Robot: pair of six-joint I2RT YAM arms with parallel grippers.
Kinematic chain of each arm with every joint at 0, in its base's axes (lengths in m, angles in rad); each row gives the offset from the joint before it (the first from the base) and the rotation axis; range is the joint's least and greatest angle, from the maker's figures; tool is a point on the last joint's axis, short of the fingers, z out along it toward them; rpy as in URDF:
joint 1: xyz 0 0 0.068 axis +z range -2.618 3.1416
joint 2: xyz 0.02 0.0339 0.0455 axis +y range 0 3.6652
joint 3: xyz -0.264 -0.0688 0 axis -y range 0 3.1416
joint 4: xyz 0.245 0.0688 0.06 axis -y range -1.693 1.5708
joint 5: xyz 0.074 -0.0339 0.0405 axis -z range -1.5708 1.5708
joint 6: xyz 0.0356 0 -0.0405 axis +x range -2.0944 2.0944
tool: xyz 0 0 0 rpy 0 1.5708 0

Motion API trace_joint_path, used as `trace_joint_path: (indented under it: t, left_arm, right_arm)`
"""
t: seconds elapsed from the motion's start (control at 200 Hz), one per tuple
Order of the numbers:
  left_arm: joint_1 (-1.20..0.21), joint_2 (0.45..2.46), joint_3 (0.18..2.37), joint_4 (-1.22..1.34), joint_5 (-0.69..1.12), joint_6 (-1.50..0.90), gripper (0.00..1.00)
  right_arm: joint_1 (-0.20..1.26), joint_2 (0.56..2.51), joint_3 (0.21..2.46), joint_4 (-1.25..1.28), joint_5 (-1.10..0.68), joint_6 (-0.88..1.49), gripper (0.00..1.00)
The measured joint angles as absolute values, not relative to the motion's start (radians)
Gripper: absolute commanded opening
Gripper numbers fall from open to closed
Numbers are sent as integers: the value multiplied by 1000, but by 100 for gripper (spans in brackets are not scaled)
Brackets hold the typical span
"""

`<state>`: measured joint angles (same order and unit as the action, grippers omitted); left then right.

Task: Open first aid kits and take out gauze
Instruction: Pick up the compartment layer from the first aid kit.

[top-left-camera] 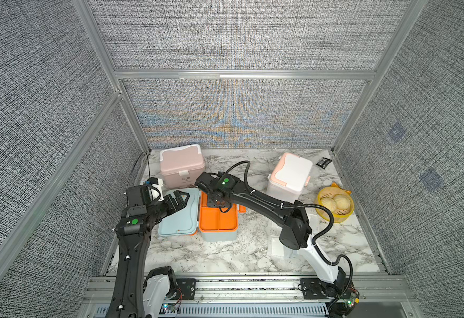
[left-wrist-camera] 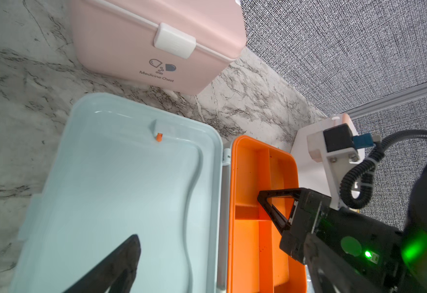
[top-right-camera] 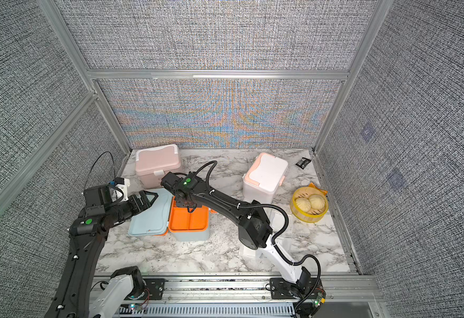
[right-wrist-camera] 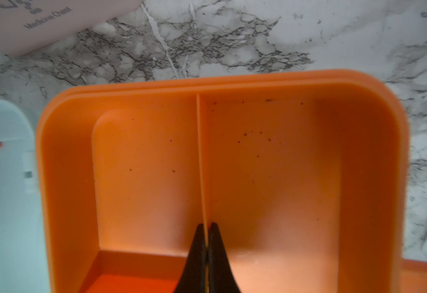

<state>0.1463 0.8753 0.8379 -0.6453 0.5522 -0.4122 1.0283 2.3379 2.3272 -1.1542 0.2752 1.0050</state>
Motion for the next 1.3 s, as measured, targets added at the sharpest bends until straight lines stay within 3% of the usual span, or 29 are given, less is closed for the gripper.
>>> trace_joint_path:
  t: [0.545, 0.801, 0.991, 1.301]
  left_arm:
    - [144, 879, 838, -645, 552, -412, 100]
    - [140, 878, 838, -645, 553, -412, 100]
    - [140, 873, 838, -645, 558, -411, 100]
    - [140, 831, 832, -620, 596, -411, 100]
  right_arm:
    - [1039, 2214, 2294, -1188, 259, 1015, 0]
    - [1047, 2049, 2148, -1084, 264, 937, 0]
    - [1044, 1858, 1926, -915, 267, 857, 0]
    - [970, 1339, 1288, -457, 238, 696, 0]
